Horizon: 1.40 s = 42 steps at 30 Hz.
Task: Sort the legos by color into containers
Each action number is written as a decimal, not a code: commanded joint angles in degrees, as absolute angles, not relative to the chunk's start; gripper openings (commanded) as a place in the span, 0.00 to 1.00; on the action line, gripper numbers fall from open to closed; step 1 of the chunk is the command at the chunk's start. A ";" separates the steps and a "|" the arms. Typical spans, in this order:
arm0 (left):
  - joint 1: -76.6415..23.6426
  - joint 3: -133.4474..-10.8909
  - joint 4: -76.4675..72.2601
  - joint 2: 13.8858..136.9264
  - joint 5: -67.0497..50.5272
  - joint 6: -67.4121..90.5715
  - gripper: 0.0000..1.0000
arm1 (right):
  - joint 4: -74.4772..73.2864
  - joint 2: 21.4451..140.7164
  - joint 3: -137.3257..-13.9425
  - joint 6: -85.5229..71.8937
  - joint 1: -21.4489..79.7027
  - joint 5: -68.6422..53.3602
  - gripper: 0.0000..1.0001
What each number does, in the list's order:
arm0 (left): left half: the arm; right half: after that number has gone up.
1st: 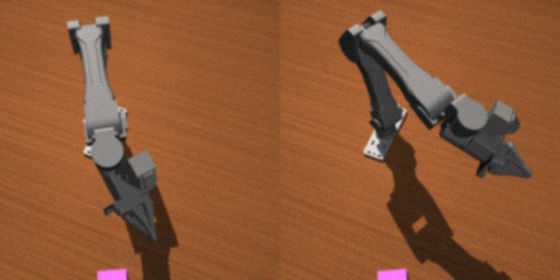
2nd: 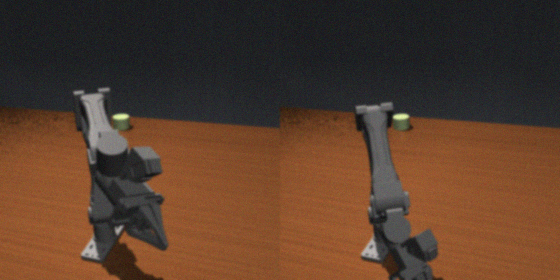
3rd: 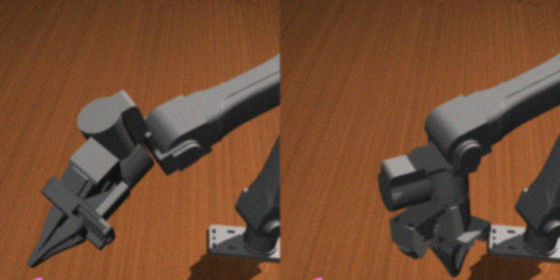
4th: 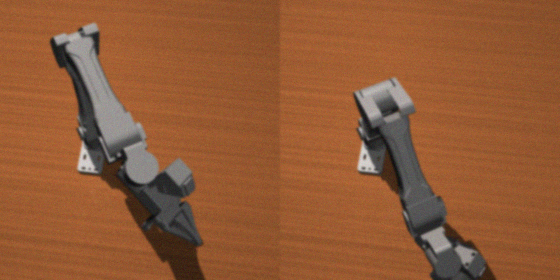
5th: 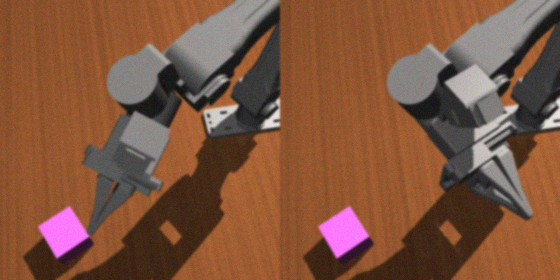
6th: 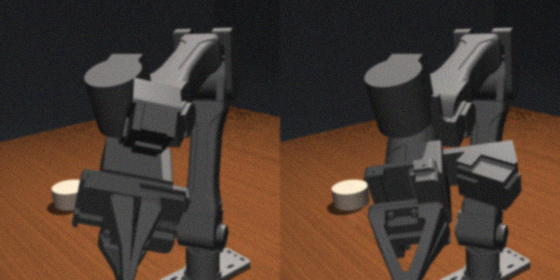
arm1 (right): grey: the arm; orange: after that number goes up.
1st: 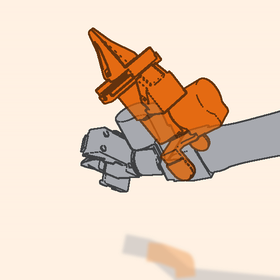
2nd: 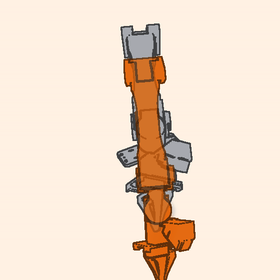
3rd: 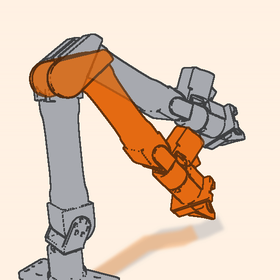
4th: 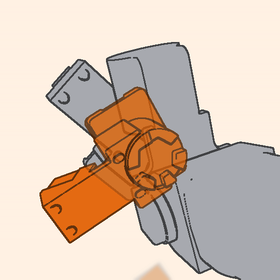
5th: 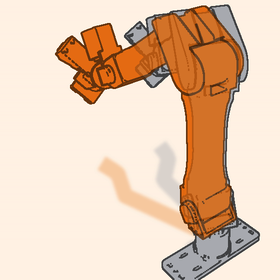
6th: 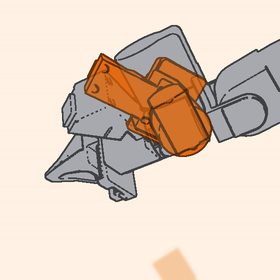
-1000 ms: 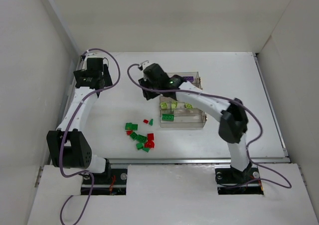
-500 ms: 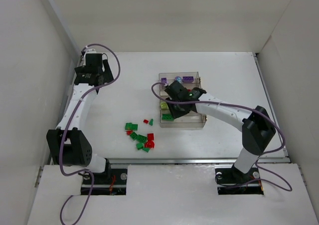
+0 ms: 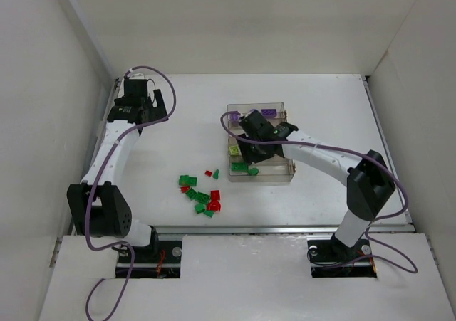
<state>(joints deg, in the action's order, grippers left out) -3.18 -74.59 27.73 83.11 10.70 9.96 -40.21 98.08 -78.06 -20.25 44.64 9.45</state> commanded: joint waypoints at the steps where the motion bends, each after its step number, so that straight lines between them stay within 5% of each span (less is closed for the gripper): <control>1: -3.25 -74.44 27.07 81.12 9.40 9.06 0.91 | -38.23 97.91 -80.15 -19.08 44.38 8.97 0.61; 8: -3.25 -73.92 27.07 81.12 8.79 9.05 0.91 | -34.02 93.69 -80.68 -5.73 50.08 2.20 0.89; 32: -3.25 -72.25 26.02 79.01 22.06 10.81 0.93 | -28.04 131.21 -115.66 7.65 59.50 -17.31 0.90; 42: -3.25 -72.25 25.49 79.01 22.59 10.28 0.93 | -30.85 137.11 -118.30 8.79 59.50 -19.78 0.80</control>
<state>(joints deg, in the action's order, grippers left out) -3.27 -72.71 27.20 81.54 21.30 9.96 -30.87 136.29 -115.77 7.62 58.96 -17.30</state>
